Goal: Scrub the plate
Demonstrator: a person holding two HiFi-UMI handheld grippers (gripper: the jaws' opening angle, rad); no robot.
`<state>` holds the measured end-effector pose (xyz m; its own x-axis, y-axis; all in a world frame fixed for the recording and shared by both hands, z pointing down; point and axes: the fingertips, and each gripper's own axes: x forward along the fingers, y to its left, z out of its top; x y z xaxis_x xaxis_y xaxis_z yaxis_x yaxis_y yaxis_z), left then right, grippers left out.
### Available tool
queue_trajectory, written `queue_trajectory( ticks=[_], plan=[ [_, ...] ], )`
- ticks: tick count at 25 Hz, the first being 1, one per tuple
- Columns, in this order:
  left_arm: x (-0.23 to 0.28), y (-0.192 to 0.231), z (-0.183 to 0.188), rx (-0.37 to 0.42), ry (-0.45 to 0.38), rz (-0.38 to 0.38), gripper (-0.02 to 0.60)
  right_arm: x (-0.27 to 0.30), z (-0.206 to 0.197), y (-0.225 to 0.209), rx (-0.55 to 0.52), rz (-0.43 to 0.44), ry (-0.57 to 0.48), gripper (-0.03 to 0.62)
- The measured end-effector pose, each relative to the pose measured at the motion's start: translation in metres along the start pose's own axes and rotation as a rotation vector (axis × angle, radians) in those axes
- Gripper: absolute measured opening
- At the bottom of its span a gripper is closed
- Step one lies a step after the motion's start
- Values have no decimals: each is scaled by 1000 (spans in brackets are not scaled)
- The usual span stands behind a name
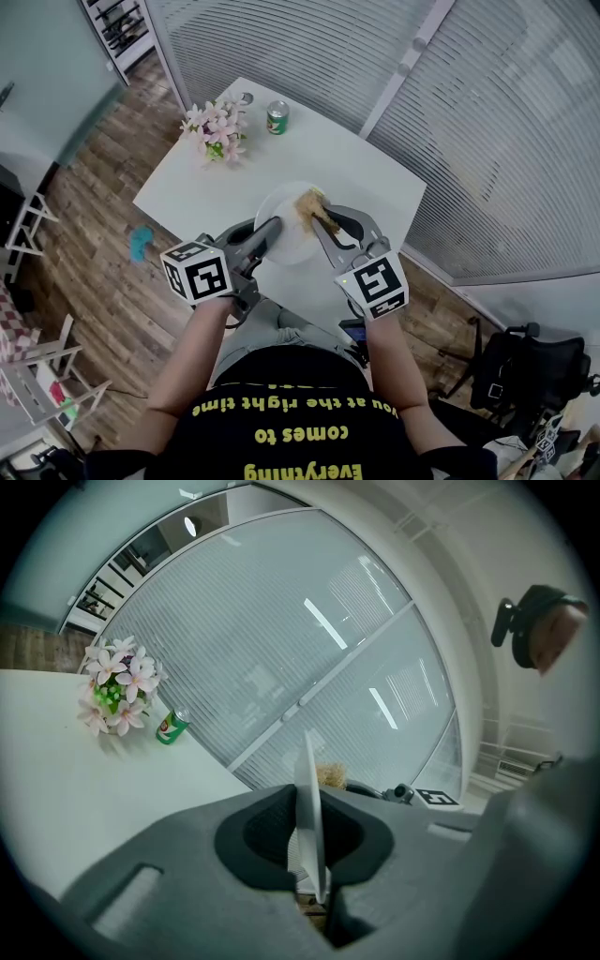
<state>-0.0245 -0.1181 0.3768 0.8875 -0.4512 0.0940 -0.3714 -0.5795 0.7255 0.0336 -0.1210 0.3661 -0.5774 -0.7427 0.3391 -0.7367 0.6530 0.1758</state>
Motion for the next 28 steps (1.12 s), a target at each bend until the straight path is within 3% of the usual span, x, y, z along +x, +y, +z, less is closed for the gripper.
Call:
queue_trajectory(
  ticks=[12, 28],
  plan=[
    [2, 4, 7, -17, -12, -3, 21, -7, -7, -30, 20, -61, 18, 52],
    [4, 14, 22, -7, -73, 46, 21, 9, -7, 36, -12, 151, 35, 52]
  ],
)
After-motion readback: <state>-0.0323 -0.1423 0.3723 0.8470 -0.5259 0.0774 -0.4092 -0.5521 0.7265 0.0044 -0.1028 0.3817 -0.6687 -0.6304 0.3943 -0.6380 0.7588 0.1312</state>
